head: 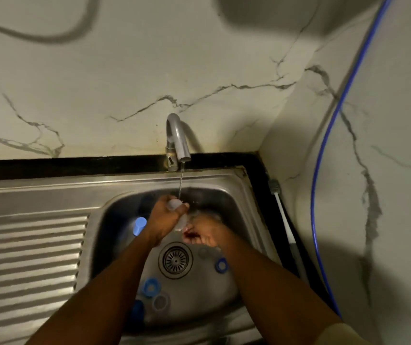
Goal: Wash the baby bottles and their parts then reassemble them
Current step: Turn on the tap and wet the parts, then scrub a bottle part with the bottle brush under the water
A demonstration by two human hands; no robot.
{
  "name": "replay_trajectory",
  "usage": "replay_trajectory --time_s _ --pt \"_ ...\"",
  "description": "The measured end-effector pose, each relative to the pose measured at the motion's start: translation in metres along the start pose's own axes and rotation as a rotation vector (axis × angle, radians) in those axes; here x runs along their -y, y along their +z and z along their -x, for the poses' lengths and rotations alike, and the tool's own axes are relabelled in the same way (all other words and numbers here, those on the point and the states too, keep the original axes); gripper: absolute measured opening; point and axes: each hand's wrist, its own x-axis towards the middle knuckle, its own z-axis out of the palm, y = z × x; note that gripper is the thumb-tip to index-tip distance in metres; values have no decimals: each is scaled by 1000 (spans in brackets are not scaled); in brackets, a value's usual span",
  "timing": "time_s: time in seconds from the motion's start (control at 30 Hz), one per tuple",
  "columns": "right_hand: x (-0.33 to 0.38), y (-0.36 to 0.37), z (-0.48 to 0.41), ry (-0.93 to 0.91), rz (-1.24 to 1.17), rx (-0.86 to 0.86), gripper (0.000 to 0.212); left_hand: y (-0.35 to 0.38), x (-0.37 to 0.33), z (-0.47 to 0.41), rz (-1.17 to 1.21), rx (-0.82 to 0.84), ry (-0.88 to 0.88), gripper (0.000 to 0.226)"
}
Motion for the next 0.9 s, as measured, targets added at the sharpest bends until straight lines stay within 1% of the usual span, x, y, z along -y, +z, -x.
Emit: replay_trajectory --time_s 0.03,0.07,0.13,0.17,0.23,0.3,0.37,0.43,0.53,0.6,0.67,0.77,0.83,0.9 --pt "-6 -1 1 -40 110 -50 15 3 5 4 -19 -45 0 28" --pt "-12 -4 -1 -94 251 -143 15 3 6 1 -18 -72 2 29" --pt "-21 -20 4 -213 546 -469 22 7 5 2 -47 -115 -13 40" --pt "-26 -32 13 -253 602 -622 24 8 2 1 -57 -128 -39 44" --pt "-38 -63 28 -328 565 -822 25 12 2 -1 14 -132 -90 47" --pt "-56 -100 38 -349 600 -954 27 15 -1 -2 195 -113 -193 54" --pt "-78 -130 40 -335 663 -1042 28 15 -1 0 381 -80 -291 64" --pt "-97 -148 42 -312 721 -1096 30 16 0 4 503 -37 -353 60" --pt "-124 -159 41 -230 796 -1152 33 20 0 11 491 11 -377 48" --pt "-140 -162 35 -181 776 -1157 34 21 2 11 473 -9 -396 51" --pt "-153 -164 30 -145 775 -1148 30 22 3 12 497 -45 -410 56" --pt "-150 -164 32 -193 732 -1143 25 23 1 14 523 -107 -395 57" --pt "-132 -158 40 -275 708 -1110 25 21 0 13 536 -100 -382 60" --pt "-106 -146 51 -374 668 -993 26 18 -2 9 618 -74 -403 69"
